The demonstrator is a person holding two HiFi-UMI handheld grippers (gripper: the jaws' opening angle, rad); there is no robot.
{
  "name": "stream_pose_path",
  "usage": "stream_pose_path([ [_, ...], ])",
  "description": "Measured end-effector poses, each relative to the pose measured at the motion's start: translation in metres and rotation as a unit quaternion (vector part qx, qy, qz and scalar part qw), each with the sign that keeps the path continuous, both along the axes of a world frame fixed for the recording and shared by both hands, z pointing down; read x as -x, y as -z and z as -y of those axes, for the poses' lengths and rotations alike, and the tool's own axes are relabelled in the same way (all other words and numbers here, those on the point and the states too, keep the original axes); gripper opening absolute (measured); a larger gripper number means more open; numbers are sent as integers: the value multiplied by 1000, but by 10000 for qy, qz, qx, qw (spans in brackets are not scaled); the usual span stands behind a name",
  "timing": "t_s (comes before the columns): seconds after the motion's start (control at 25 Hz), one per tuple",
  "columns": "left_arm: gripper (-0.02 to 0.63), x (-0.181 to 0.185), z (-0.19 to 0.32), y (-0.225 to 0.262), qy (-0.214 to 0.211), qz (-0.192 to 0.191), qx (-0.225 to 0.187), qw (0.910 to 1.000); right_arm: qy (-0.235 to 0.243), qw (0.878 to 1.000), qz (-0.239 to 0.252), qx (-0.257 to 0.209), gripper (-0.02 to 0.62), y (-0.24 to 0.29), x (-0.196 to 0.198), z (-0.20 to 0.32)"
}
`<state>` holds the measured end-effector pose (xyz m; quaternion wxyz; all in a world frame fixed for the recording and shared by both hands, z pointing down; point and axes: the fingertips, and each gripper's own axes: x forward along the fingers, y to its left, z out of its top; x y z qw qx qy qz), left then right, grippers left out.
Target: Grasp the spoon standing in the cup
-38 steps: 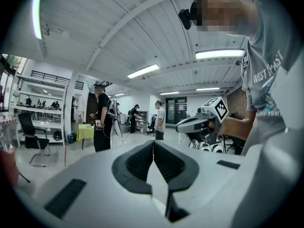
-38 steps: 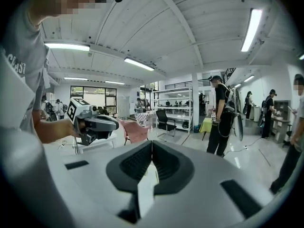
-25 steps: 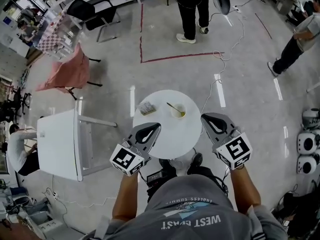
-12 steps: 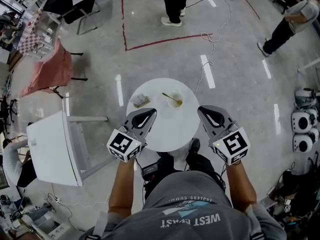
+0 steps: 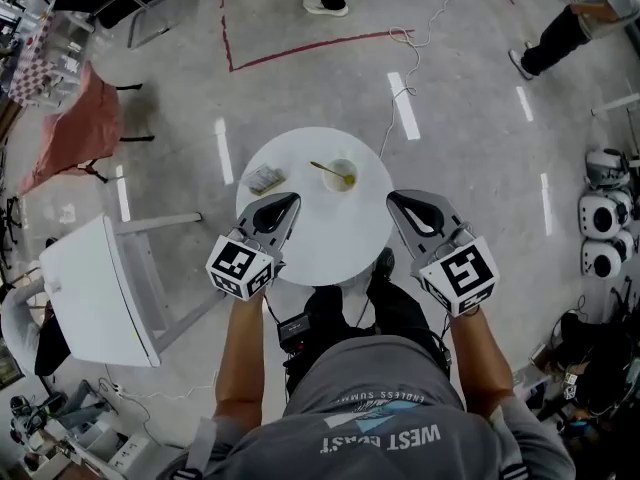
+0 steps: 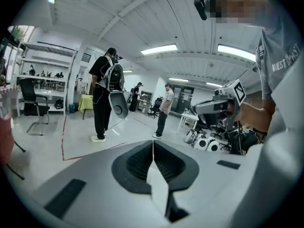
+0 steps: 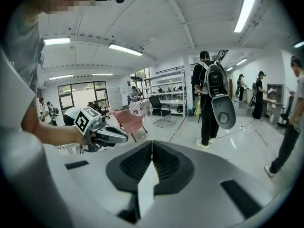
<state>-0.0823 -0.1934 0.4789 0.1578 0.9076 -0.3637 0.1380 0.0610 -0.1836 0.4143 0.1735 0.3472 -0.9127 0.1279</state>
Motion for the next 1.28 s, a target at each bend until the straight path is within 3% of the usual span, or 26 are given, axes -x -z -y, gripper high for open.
stream_pose_path([
  [0.68,11,2,26,-85,238,6,700,9973,-25,9988,-133,481,3,-37,-10,-8],
  [1.28,92,-3,49,-150,444,43,1186,9919,-72,9962,-204,841,3,-66,-22,-16],
])
